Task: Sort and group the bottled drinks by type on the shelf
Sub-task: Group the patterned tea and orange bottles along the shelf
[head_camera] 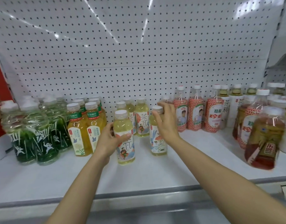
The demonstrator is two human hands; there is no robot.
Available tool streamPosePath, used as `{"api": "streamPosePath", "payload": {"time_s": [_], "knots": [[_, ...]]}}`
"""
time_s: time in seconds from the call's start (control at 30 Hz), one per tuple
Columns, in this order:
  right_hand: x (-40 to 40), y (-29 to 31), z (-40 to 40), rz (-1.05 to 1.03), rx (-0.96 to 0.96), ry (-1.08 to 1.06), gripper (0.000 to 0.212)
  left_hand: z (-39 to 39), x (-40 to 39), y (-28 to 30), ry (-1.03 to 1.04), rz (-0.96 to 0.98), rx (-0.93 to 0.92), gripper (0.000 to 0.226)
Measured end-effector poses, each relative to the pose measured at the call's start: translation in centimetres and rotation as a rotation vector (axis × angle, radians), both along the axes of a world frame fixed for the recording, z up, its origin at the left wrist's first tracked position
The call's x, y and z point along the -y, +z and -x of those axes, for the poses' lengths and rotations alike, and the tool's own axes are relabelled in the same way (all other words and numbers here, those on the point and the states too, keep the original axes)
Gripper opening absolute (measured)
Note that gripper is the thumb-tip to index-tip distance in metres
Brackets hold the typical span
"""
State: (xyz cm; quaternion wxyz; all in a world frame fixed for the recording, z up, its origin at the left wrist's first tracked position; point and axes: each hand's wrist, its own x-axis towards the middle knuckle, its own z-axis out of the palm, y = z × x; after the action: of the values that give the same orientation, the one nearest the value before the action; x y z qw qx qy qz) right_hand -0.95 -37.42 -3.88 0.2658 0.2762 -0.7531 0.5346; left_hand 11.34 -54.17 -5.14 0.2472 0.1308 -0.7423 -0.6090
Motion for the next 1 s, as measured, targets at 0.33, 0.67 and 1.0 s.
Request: {"api": "streamPosePath", "payload": {"time_s": [0.33,0.67,1.0], "knots": [[-1.5,-5.4,0.1,-0.126,0.417,0.050,0.075,0.9,-1.6,-3.3,0.344,0.456,0.145,0.101],[4.2,-5.4,0.9,-0.145,0.354,-0.015,0.065,3.7,-1.0,-2.6,0.352,0.416,0.175,0.078],[6.1,-5.9,3.3,-0.121,0.443,-0.019,0.059,6.2,-0.6,-3.1,0.321,0.407,0.202,0.074]]}}
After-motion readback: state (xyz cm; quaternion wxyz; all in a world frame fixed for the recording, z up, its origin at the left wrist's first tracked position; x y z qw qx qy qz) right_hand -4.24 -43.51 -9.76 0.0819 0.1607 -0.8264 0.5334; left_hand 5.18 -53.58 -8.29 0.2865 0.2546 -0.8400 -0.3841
